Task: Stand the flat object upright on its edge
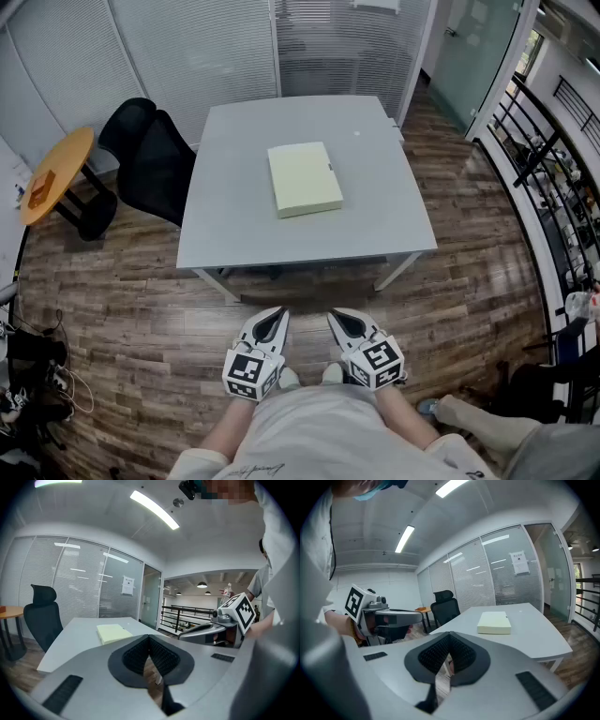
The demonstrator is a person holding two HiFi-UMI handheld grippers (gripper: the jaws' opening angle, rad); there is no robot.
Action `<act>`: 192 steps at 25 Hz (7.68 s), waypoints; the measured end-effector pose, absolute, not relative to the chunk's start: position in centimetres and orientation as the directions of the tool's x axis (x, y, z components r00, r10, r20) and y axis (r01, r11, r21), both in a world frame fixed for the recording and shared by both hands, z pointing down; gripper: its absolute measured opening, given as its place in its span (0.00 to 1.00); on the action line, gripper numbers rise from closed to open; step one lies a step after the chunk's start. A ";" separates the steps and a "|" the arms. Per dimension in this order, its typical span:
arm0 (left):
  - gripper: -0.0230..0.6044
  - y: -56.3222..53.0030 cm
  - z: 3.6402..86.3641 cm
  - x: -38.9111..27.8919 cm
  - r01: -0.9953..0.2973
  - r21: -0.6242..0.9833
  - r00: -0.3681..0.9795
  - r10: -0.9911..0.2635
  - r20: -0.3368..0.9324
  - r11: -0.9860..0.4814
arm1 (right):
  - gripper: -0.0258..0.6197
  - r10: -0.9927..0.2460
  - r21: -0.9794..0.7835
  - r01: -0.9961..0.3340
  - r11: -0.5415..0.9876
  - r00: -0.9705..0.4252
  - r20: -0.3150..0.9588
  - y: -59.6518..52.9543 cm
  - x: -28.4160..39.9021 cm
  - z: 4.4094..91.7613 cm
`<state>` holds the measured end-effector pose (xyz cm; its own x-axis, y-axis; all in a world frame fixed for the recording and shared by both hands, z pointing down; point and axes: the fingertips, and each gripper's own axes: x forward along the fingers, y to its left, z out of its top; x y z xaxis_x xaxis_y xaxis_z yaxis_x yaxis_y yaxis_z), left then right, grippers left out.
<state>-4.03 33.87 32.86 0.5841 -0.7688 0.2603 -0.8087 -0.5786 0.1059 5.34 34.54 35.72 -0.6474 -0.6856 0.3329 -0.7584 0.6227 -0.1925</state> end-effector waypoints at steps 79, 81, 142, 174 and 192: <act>0.06 2.3 33.8 -2.6 -0.841 0.142 0.541 -0.794 0.278 -0.523 | 0.08 -0.608 -0.232 -0.691 0.684 -0.716 0.343 1.7 8.4 36.2; 0.06 1.5 33.8 -3.0 -0.852 0.142 0.522 -0.805 0.283 -0.503 | 0.08 -0.605 -0.236 -0.689 0.685 -0.719 0.343 0.6 8.6 36.2; 0.05 -4.7 42.1 -10.0 -0.876 0.261 0.482 -0.723 0.494 -0.406 | 0.08 -0.610 -0.226 -0.793 0.566 -0.587 0.533 -6.4 9.1 42.1; 0.27 -6.3 49.3 -10.0 -0.820 0.461 0.569 -0.560 0.602 -0.338 | 0.25 -0.508 -0.232 -0.832 0.503 -0.503 0.699 -9.6 11.5 49.3; 0.49 -6.7 51.7 -9.4 -0.720 0.645 0.675 -0.475 0.565 -0.256 | 0.46 -0.363 -0.415 -0.788 0.455 -0.589 0.722 -9.8 10.7 52.6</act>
